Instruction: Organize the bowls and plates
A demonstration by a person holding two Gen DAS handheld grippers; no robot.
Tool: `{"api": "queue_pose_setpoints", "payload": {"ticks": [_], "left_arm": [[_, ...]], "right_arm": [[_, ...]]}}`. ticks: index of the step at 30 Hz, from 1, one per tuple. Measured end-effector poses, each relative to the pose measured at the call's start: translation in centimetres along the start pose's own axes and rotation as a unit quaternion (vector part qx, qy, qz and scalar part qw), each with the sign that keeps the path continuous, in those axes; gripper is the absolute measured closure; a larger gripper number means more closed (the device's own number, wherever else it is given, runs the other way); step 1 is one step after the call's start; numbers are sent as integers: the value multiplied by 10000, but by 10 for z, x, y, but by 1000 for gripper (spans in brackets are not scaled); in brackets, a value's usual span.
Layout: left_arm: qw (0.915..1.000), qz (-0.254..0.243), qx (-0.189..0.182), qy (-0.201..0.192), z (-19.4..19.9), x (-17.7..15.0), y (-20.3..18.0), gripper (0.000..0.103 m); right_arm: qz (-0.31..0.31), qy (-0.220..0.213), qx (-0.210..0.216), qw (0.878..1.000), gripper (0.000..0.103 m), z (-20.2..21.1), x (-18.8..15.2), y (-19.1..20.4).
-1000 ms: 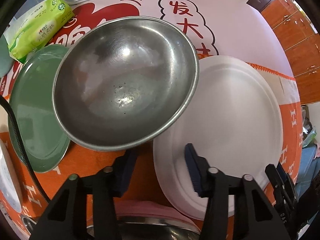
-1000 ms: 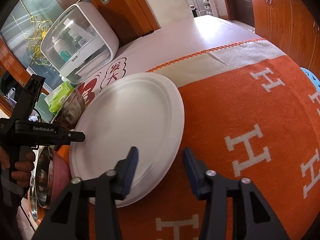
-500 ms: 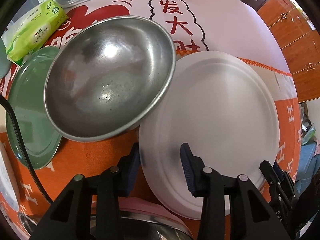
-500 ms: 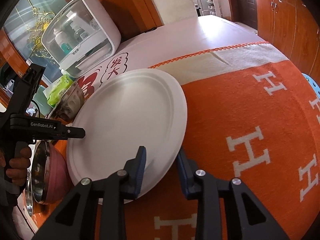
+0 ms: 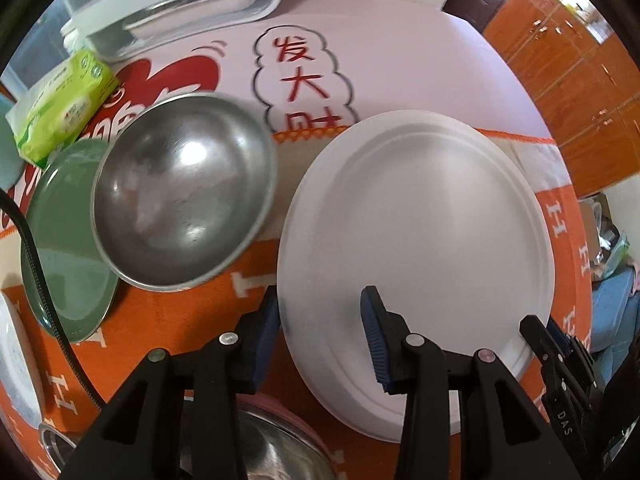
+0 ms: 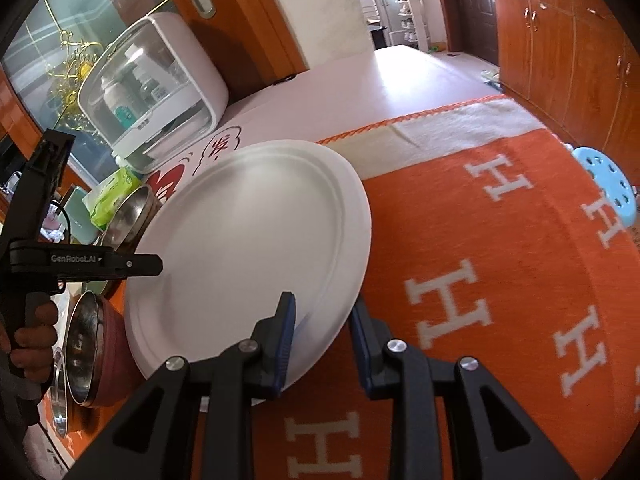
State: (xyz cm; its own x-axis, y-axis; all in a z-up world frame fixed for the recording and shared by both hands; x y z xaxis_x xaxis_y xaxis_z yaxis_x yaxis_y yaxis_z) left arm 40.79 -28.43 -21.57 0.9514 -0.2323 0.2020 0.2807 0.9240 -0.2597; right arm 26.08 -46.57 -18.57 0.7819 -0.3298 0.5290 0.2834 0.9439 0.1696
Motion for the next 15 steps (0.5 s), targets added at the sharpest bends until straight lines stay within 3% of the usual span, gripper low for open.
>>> {"api": "queue_pose_setpoints", "payload": {"ticks": [7, 15], "left_arm": [[9995, -199, -205, -134, 28, -10, -19, 64], [9974, -532, -142, -474, 76, -42, -31, 64]], "right_arm": [[-91, -190, -203, 9996, 76, 25, 1, -15], [-19, -382, -279, 9989, 76, 64, -4, -17]]}}
Point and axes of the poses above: each gripper's, at about its wrist camera, not at the fingertips, and z roughly against the way its jaws point, y to its left, x to its top, the point moved 2 cm from there along -z, roughly the way its jaws point, and after that the axes turned 5 degrees about -x, right-handed, at the moved point
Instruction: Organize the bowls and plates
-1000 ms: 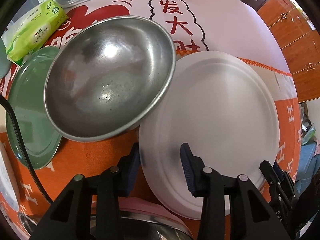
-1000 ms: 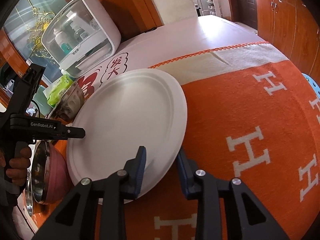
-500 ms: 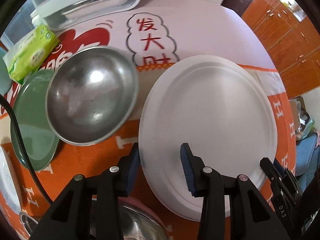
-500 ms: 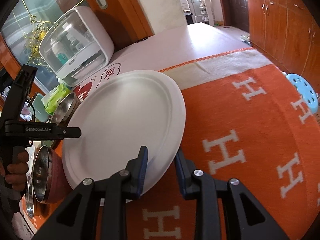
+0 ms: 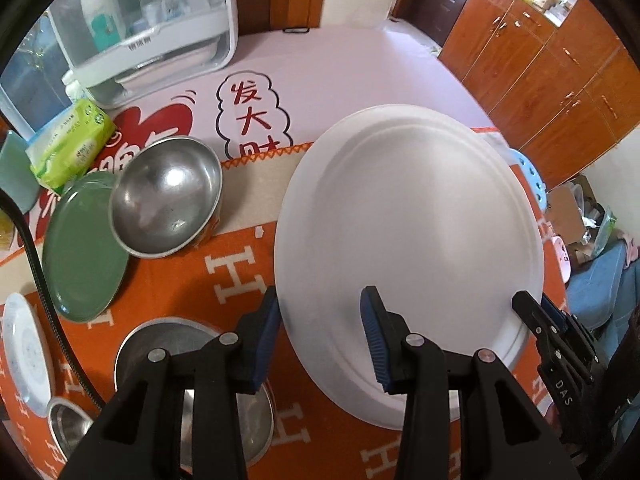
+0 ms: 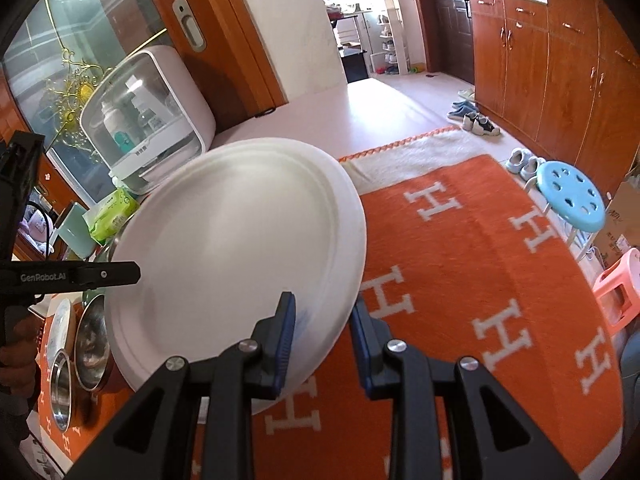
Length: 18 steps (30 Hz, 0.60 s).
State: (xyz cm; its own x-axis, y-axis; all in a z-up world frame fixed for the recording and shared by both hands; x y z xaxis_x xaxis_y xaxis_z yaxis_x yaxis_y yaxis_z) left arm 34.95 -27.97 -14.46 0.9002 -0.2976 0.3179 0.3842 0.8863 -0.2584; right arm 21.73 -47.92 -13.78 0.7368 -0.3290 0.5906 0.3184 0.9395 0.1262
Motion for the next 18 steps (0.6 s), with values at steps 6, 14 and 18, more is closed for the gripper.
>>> {"api": "queue_pose_setpoints", "payload": {"ticks": [6, 14, 18], "left_arm": [[9997, -91, 80, -230, 39, -27, -9, 64], [9988, 46, 153, -458, 85, -75, -6, 64], [9979, 140, 182, -607, 105, -100, -2, 64]], "right_arm": [[115, -144, 17, 9998, 76, 33, -7, 6], [339, -331, 125, 9988, 76, 73, -22, 20], [516, -460, 159, 9975, 76, 89, -30, 33]]}}
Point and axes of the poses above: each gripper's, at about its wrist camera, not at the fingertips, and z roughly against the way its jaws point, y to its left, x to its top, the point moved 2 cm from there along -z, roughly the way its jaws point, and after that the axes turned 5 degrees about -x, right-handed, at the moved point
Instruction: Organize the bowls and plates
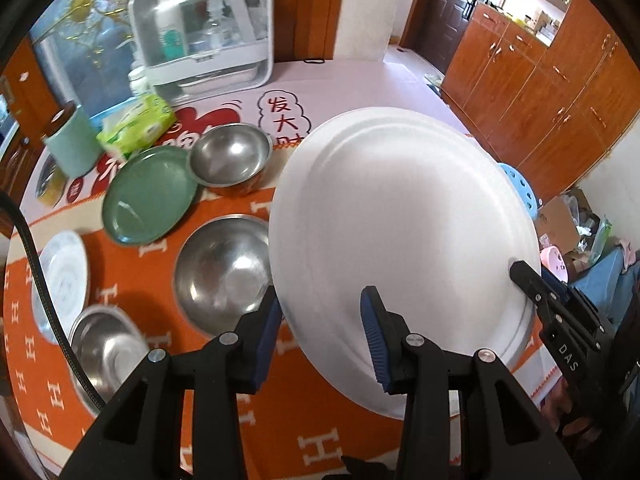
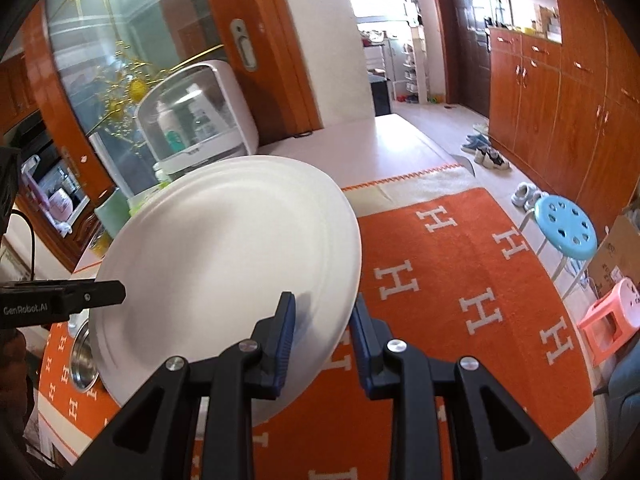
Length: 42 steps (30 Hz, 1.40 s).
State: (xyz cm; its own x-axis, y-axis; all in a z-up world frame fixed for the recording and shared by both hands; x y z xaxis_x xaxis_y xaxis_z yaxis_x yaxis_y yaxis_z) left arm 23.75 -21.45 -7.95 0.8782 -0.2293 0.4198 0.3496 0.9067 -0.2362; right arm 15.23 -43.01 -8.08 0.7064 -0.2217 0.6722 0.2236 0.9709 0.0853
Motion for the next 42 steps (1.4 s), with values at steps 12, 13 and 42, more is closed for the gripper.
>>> {"api": "queue_pose_setpoints", "payload": {"ticks": [12, 13, 42], "left_arm": [[9992, 210, -71, -338, 64, -70, 33, 64], [9992, 207, -71, -340, 67, -74, 35, 64], [9984, -266, -146, 468, 82, -218, 128, 64]], "right_arm": [[346, -319, -28, 9989, 76, 56, -31, 51], [348, -323, -30, 9989, 76, 60, -33, 56], [190, 494, -694, 9962, 73, 107, -184, 159]]}}
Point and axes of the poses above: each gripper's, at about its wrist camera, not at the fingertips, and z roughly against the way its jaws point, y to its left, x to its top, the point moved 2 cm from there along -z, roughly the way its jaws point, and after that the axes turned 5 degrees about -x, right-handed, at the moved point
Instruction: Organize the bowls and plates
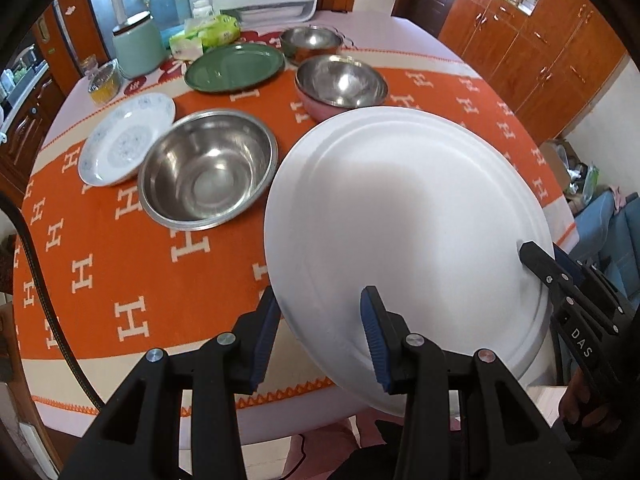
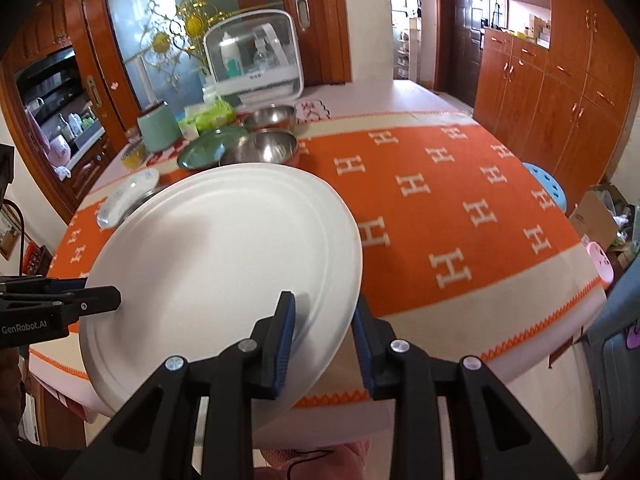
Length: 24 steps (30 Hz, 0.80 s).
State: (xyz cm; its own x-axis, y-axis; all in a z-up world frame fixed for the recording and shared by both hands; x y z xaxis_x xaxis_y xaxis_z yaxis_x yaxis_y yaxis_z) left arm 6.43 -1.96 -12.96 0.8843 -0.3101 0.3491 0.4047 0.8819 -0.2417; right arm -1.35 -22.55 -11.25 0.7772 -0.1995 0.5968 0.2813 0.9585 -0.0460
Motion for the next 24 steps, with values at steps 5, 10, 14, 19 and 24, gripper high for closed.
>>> {"api": "queue_pose_setpoints", "payload": {"ticks": [5, 10, 14, 19, 24], "left_arm": [[9998, 5, -24, 185, -22, -5, 2, 64], [9995, -16, 34, 317, -43, -9, 4, 64], [9992, 33, 100, 397, -57, -11, 2, 64], [9980, 283, 144, 551, -71, -5, 3, 64], [9964, 492, 224, 658, -83, 1, 3, 64]], "right_arm": [[20, 322, -145, 9994, 73, -13, -12, 1], [74, 694, -195, 9974, 72, -31, -17, -2], [152, 942, -180, 9953, 72, -46, -18, -3], [315, 1185, -108, 9924, 72, -62, -13, -5], [503, 1340, 66, 9897, 72, -78, -4, -10]]}}
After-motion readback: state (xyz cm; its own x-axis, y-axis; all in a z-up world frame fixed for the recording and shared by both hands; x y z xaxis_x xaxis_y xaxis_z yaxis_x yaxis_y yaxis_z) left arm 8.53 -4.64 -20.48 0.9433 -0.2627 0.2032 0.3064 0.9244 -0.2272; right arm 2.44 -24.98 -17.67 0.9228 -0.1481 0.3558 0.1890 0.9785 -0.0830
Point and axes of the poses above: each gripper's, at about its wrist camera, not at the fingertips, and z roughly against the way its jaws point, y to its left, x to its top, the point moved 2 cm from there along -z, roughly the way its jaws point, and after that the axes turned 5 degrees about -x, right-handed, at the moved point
